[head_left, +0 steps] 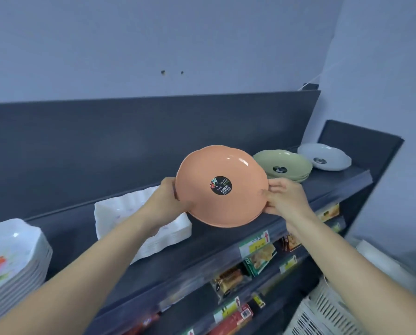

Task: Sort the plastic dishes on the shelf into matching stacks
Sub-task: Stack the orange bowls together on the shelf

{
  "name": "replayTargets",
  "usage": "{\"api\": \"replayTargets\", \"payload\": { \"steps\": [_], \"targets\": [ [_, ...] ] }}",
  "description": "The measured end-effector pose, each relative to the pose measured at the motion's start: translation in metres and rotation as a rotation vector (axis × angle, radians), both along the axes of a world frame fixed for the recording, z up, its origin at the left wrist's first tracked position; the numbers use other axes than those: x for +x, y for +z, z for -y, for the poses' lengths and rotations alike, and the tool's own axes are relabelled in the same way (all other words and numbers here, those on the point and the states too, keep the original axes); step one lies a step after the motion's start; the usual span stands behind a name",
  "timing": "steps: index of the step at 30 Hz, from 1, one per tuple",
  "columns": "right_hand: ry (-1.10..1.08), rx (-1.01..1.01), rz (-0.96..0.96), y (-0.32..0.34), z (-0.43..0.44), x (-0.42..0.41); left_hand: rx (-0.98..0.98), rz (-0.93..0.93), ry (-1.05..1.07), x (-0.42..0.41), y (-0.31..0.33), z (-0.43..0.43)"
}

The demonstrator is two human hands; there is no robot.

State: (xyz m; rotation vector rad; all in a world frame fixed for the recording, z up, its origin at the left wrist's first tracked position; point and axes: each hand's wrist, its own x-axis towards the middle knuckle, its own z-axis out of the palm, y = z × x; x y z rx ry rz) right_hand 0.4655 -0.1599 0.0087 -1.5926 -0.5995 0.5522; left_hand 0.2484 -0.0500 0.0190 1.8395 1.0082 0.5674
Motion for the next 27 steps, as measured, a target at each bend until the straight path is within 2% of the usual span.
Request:
{"api": "replayTargets", "payload": {
  "steps": [5, 13, 20, 27],
  "targets": [
    [-0.054, -0.046, 0.049, 0.008, -0.029, 0.041, 0.074, -0.044, -0.040, 0.053, 0.005, -0.042],
    [-0.059, -0.159, 0.104, -0.006, -0.067, 0.076, -0.055, -0.232, -0.058, 0.095, -0.015, -0.090],
    [-0.021, -0.287, 0.186, -0.039, -0.083, 0.093, -0.090, -0.373, -0.081, 0.108, -0.040, -0.095],
    [0.135, -0.422, 0.424, -0.051, -0.093, 0.112, -0.159, -0.459, 0.003, 0.114, -0.034, -0.086]
  ]
}}
